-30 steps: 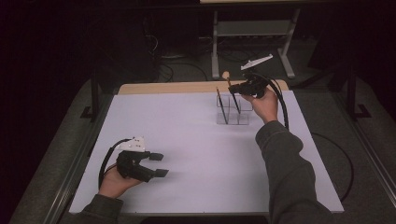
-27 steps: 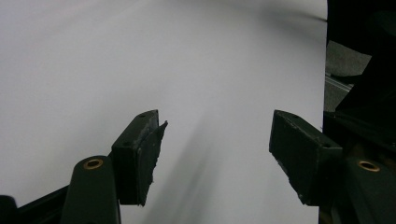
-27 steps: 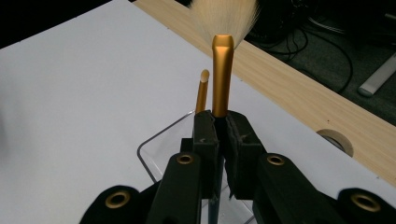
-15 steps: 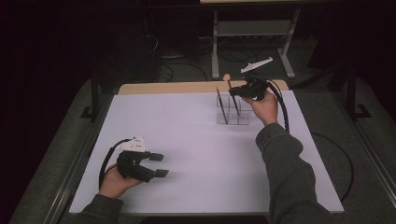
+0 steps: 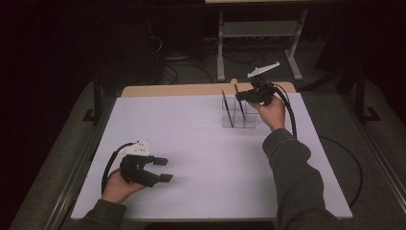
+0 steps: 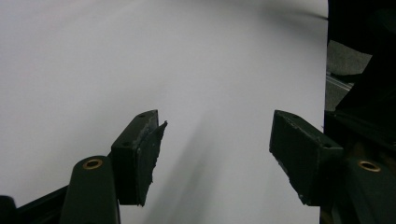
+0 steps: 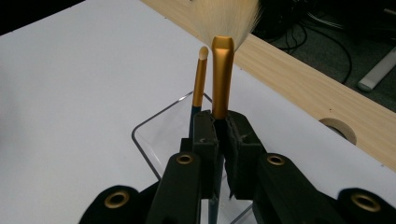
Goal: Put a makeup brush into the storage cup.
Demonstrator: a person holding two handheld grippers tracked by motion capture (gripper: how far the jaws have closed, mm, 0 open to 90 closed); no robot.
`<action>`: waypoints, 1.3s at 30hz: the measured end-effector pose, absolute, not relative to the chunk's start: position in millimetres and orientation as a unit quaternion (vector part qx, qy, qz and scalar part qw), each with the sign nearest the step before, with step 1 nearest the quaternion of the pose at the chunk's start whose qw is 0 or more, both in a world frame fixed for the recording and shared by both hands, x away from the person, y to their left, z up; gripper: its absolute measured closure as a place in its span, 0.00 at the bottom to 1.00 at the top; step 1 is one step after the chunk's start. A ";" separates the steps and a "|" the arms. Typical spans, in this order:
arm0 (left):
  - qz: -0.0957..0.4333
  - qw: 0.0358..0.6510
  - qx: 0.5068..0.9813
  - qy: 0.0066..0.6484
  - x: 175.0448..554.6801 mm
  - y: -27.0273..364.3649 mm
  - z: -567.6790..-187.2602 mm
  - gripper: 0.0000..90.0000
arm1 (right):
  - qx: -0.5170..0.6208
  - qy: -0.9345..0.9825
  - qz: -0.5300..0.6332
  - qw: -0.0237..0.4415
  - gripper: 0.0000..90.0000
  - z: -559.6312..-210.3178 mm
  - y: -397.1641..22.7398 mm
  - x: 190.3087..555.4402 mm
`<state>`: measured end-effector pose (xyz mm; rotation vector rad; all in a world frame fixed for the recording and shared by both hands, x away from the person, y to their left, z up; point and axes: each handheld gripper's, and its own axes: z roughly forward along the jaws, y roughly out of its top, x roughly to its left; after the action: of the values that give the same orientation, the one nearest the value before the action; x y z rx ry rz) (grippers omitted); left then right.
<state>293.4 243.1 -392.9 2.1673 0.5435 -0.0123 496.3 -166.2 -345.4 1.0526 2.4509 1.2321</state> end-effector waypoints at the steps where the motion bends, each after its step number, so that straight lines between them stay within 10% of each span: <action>1: -0.005 0.438 0.872 0.219 293.4 243.0 -393.0 0.37 | 0.354 0.831 0.417 0.103 0.92 -346.2 -166.7 496.5; 39: -0.006 0.438 0.872 0.220 293.5 243.3 -394.3 0.36 | 0.368 0.829 0.411 0.094 0.91 -367.3 -171.7 492.9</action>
<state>293.5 243.3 -394.3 2.1676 0.5464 -0.0139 492.9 -171.7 -367.3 1.0916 2.4591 1.2188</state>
